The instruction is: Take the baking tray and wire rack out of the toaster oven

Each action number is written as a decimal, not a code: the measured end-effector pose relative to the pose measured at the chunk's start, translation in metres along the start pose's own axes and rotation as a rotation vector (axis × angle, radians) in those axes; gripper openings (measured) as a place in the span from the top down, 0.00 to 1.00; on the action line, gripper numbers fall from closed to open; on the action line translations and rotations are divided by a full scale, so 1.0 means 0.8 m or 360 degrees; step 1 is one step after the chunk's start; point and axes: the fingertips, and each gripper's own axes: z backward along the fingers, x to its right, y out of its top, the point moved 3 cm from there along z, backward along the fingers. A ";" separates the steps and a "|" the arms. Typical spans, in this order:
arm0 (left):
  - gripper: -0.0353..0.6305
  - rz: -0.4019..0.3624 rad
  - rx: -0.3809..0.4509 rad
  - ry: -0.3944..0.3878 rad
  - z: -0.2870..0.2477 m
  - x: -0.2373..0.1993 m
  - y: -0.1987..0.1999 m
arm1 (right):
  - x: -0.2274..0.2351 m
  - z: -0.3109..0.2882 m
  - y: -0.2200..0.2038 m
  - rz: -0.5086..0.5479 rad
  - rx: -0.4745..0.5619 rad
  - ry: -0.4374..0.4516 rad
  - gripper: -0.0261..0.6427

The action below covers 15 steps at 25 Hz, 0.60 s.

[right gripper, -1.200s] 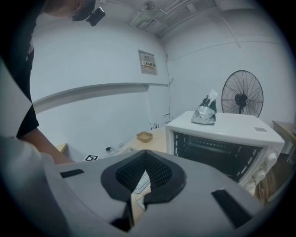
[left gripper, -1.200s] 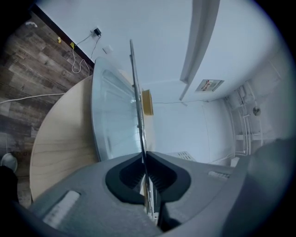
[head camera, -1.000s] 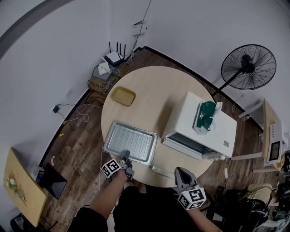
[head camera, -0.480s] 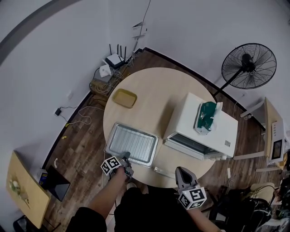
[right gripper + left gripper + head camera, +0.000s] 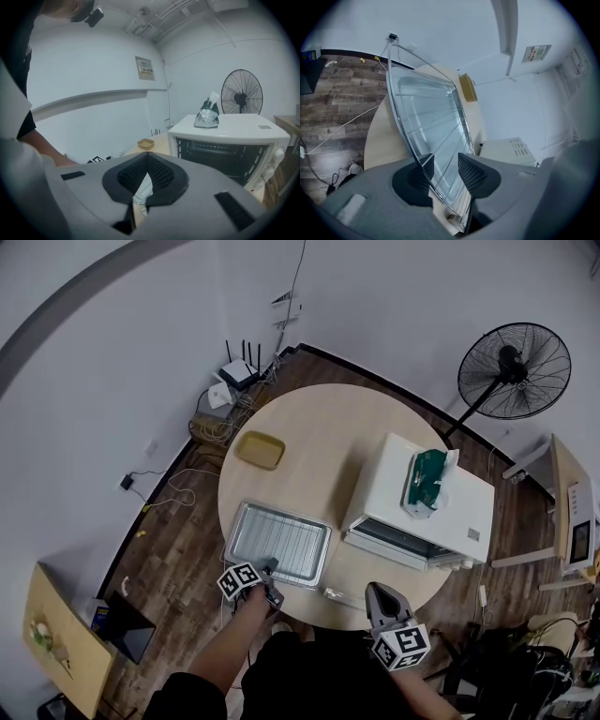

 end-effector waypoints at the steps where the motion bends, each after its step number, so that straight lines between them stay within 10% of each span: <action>1: 0.72 -0.0025 -0.0030 0.0021 -0.001 0.001 -0.002 | 0.001 0.000 0.000 -0.0004 0.0005 0.0000 0.96; 15: 0.59 -0.0459 -0.0501 0.0257 -0.001 0.013 -0.028 | 0.019 0.001 0.005 -0.0060 0.0051 0.0004 0.96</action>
